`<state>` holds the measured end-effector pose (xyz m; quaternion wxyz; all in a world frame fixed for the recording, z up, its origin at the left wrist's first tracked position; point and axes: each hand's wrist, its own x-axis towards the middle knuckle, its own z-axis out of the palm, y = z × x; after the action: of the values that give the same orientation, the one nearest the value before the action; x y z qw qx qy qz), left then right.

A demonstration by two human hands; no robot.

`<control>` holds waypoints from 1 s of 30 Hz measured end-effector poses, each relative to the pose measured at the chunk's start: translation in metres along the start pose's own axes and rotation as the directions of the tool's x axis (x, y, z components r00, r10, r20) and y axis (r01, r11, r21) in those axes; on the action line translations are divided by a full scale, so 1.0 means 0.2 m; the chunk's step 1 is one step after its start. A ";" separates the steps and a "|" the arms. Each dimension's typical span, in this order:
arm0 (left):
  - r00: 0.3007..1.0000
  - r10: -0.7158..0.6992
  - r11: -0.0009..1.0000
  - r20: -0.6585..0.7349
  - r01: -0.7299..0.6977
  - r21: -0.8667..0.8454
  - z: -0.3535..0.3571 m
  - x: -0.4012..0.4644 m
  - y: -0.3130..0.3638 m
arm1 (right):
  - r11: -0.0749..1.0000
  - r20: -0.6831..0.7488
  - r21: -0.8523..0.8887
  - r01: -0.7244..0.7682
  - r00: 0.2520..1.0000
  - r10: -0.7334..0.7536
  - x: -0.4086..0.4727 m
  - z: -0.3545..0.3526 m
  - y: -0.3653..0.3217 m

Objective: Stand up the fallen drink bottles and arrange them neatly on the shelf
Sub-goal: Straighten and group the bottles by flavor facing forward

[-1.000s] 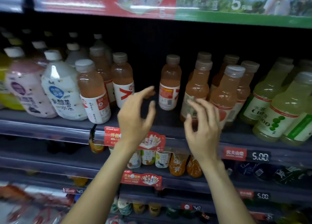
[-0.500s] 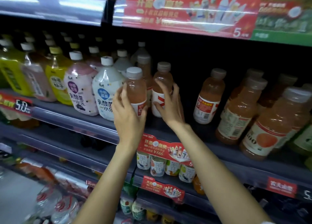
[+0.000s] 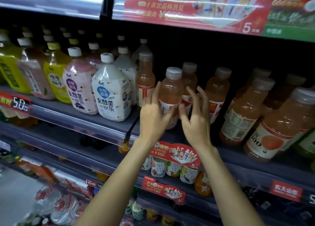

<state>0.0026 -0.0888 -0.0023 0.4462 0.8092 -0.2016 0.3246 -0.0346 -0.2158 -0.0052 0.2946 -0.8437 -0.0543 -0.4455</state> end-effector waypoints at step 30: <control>0.981 0.191 0.970 -0.042 -0.182 0.163 0.00 0.15 -0.13 | 0.915 -0.089 -0.381 -0.134 0.990 0.108 -0.04 0.00 0.02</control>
<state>0.0409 -0.0766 0.0037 0.3538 0.8098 -0.2375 0.4033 -0.0391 -0.2181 -0.0135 0.1514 -0.8717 0.0965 -0.4560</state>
